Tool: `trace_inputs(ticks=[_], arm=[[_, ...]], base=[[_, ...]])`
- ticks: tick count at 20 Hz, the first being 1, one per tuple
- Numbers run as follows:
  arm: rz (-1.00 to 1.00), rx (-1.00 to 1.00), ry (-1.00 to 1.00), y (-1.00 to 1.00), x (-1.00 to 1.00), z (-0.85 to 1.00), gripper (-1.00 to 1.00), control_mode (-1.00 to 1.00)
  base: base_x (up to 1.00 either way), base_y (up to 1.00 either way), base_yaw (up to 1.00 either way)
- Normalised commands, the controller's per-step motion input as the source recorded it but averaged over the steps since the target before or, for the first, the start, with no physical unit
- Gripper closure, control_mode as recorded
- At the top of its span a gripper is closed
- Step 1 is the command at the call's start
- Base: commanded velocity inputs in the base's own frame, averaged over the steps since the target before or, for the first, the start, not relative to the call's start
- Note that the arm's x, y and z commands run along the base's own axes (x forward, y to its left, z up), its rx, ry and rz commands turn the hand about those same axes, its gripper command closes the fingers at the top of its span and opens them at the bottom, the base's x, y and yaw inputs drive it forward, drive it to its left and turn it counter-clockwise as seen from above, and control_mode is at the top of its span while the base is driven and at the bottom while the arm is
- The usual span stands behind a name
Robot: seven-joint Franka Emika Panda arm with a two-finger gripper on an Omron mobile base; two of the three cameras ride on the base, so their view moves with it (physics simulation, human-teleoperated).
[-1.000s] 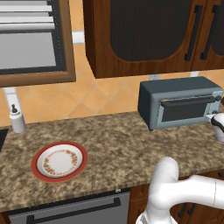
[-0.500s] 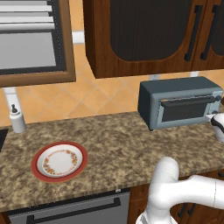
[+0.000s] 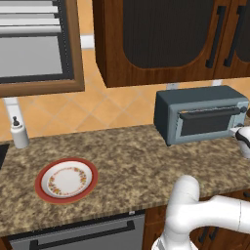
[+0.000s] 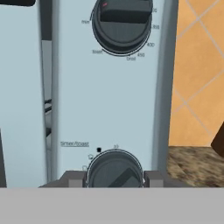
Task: Pick up the kebab skewer and baguette bread, and place them inside the toaster oven. Close the toaster oven door and start by setting the timer.
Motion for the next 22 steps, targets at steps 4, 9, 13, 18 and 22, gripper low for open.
trace_inputs(ticks=[4, 9, 13, 18, 22], arm=[[0.00, 0.00, 0.00, 0.00, 0.00, 0.00, 1.00, -1.00], [0.00, 0.03, 0.00, 0.00, -0.01, 0.00, 1.00, -1.00], [-0.03, 0.09, 0.00, 0.00, 0.00, 0.00, 1.00, -1.00], [-0.01, 0.18, -0.01, 0.00, -0.09, 0.00, 1.00, -1.00], [-0.03, 0.19, -0.02, 0.00, -0.02, 0.00, 1.00, -1.00]], base=[[0.00, 0.00, 0.00], [0.00, 0.00, 0.00], [0.00, 0.00, 0.00], [0.00, 0.00, 0.00], [0.00, 0.00, 0.00]])
